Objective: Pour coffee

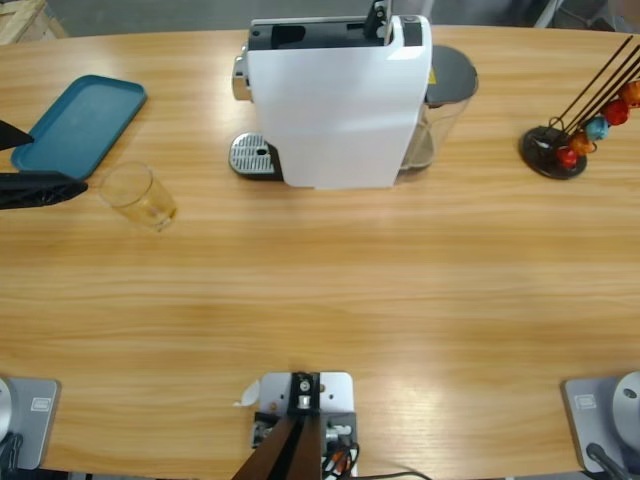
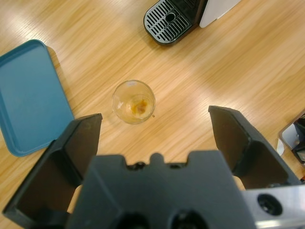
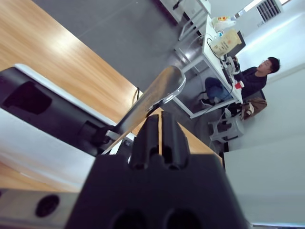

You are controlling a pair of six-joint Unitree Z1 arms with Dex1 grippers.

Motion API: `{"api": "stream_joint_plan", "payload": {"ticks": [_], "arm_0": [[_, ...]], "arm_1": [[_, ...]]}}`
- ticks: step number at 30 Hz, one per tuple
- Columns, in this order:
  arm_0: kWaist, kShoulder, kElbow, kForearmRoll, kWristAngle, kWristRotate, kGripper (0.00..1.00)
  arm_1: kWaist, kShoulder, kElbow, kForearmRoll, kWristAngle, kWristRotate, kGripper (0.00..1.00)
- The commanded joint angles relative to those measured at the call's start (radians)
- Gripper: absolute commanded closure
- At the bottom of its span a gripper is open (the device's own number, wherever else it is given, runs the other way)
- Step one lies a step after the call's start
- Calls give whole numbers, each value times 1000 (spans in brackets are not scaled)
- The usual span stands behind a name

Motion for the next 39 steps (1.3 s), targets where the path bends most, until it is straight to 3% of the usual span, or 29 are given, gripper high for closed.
{"api": "stream_joint_plan", "payload": {"ticks": [1,14,23,39], "arm_0": [[-9,22,15,-10,-15,-10,32],[-9,24,13,-12,-16,-11,32],[-9,27,13,-12,-16,-10,32],[-9,19,13,-10,-16,-12,32]], "arm_1": [[-34,81,43,-28,-18,-16,1000],[-34,186,-18,-55,10,-125,1000],[41,283,-153,-53,37,-233,1000],[90,356,-176,79,113,-108,1000]]}}
